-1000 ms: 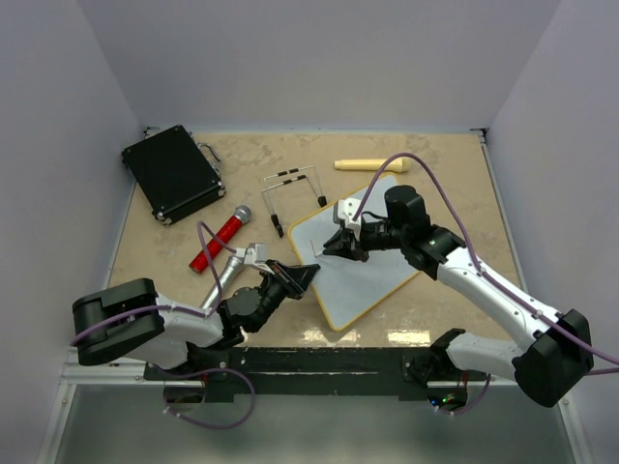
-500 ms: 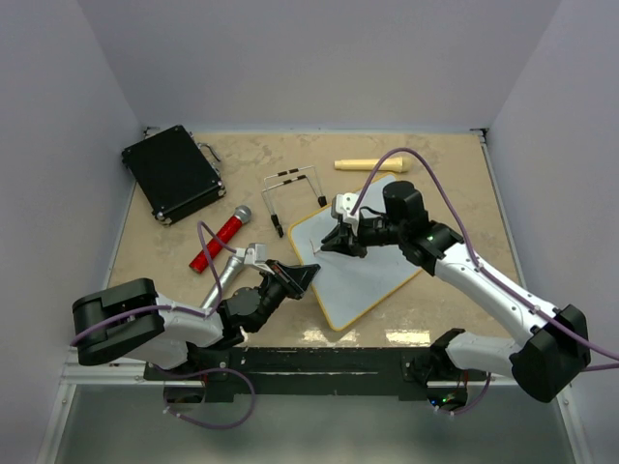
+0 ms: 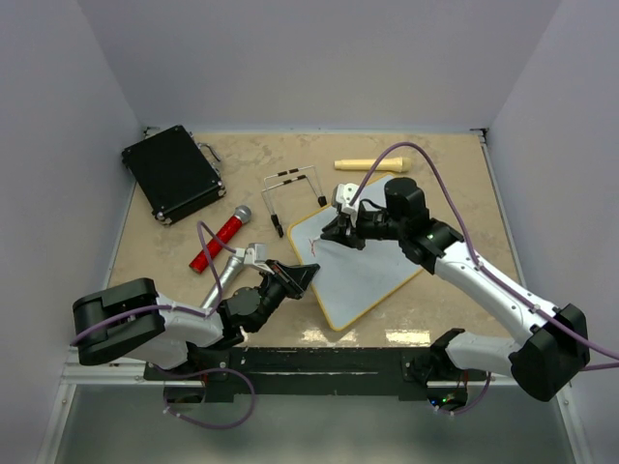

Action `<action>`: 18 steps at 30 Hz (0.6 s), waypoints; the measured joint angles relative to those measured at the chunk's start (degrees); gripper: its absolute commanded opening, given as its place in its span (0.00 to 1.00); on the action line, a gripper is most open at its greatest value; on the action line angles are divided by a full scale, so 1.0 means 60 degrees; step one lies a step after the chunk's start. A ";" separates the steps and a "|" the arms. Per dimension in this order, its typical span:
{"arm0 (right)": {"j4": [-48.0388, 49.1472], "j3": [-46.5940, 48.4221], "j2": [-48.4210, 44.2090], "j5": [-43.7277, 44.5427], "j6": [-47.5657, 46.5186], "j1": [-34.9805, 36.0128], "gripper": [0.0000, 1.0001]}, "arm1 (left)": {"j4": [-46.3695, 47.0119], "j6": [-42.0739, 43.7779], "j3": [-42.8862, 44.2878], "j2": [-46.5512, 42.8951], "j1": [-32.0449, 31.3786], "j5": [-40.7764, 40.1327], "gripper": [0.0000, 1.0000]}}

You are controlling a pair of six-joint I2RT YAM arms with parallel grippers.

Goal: Write a sentence on the whiteboard

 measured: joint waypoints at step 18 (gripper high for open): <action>-0.0543 0.0124 0.0127 -0.0874 -0.0769 -0.0080 0.00 | 0.0036 0.0036 0.0000 0.0018 0.0000 0.0029 0.00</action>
